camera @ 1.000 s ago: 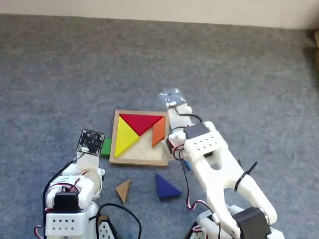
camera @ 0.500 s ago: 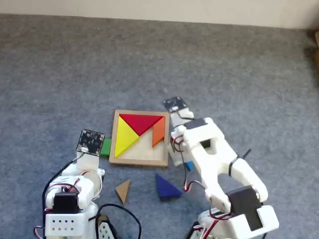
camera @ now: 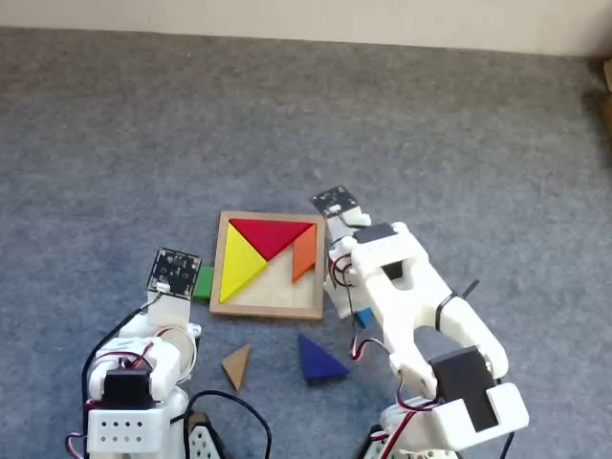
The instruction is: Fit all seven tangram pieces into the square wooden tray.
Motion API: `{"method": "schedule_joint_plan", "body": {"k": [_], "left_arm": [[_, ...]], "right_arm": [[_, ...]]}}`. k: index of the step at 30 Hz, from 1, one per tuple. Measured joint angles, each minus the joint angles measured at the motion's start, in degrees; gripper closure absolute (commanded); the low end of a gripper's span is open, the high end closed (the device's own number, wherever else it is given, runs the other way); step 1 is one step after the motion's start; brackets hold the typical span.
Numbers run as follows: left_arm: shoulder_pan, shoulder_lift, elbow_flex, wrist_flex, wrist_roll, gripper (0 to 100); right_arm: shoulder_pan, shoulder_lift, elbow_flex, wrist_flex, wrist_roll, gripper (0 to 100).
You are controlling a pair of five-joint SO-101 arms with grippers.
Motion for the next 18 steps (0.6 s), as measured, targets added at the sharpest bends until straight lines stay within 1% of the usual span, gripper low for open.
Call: {"method": "schedule_joint_plan", "body": {"k": [9,16,18], "left_arm": [[0.0,0.0,0.0,0.0,0.0,99],[0.0,0.0,0.0,0.0,0.0,99],[0.0,0.0,0.0,0.0,0.0,99]], "right_arm": [[0.0,-0.09,0.0,-0.18,0.0,89.7],[-0.44,-7.38,-2.02,5.1,0.0,89.7],[-0.44,-8.7,-3.25,5.63,-1.58,89.7]]}}
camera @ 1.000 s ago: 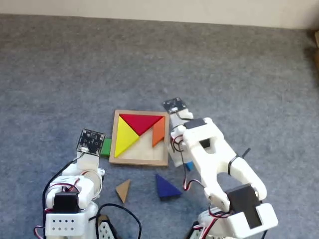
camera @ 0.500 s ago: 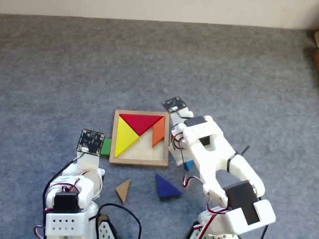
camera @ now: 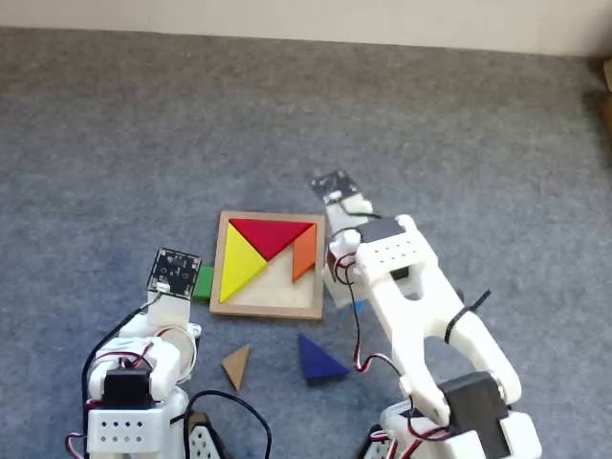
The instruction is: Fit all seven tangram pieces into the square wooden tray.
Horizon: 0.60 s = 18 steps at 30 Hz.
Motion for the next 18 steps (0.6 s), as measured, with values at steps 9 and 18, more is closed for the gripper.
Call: {"method": "schedule_joint_plan", "body": {"k": [9,18], "left_arm": [[0.0,0.0,0.0,0.0,0.0,99],[0.0,0.0,0.0,0.0,0.0,99]], "right_arm": [[-4.57,-0.44,-9.49,0.35,-10.11,89.7],[-11.25,9.67,-22.51,0.35,-26.37,89.7]]}}
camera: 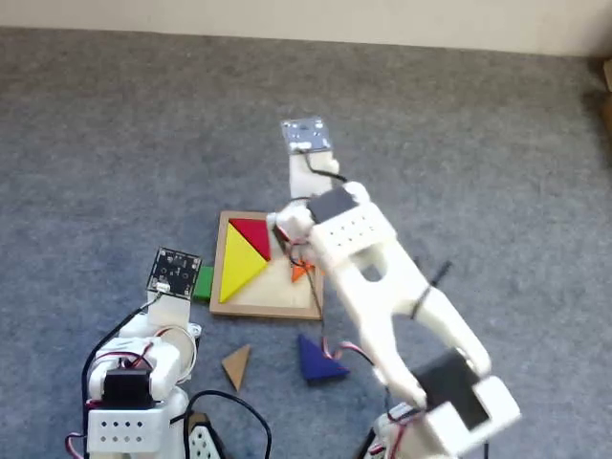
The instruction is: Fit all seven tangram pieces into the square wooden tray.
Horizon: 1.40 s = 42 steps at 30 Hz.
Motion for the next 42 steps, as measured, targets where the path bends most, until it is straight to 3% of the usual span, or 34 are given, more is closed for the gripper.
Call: {"method": "schedule_joint_plan", "body": {"k": [8,12,18,30,37,42], "left_arm": [[0.0,0.0,0.0,0.0,0.0,99],[0.0,0.0,0.0,0.0,0.0,99],[0.0,0.0,0.0,0.0,0.0,99],[0.0,0.0,0.0,0.0,0.0,99],[0.0,0.0,0.0,0.0,0.0,99],[0.0,0.0,0.0,0.0,0.0,99]], "right_arm": [[-4.66,13.89,-7.91,0.0,-8.26,89.2],[-5.1,16.26,-9.49,0.0,-8.62,89.0],[-5.1,16.53,-9.76,0.0,-8.79,80.7],[-5.1,16.53,-9.76,2.11,-8.79,80.9],[-5.1,16.09,-14.33,5.8,-6.68,99.5],[-5.01,14.86,-14.59,6.15,-0.79,99.0]]}}
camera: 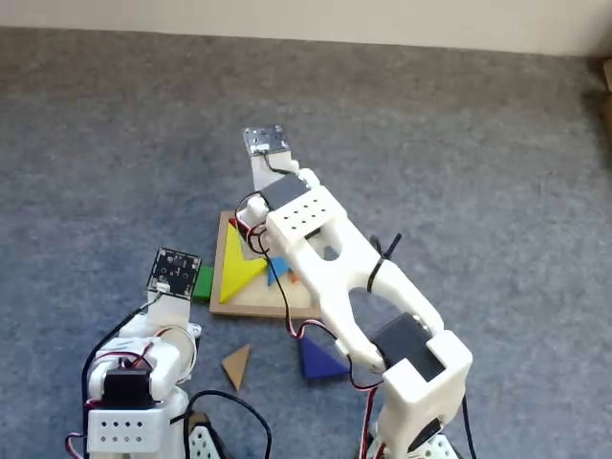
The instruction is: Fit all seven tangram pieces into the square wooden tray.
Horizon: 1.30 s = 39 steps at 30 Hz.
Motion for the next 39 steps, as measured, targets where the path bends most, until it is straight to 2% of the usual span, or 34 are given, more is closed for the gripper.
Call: {"method": "schedule_joint_plan", "body": {"k": [13,24,31,39], "left_arm": [[0.0,0.0,0.0,0.0,0.0,99],[0.0,0.0,0.0,0.0,0.0,99],[0.0,0.0,0.0,0.0,0.0,99],[0.0,0.0,0.0,0.0,0.0,99]], "right_arm": [[0.26,8.53,-0.44,-2.11,0.88,99.0],[1.67,8.62,-0.53,-2.55,0.79,99.0],[1.93,8.79,-0.79,1.76,0.88,99.0],[2.81,8.79,-0.79,2.2,0.88,99.0]]}}
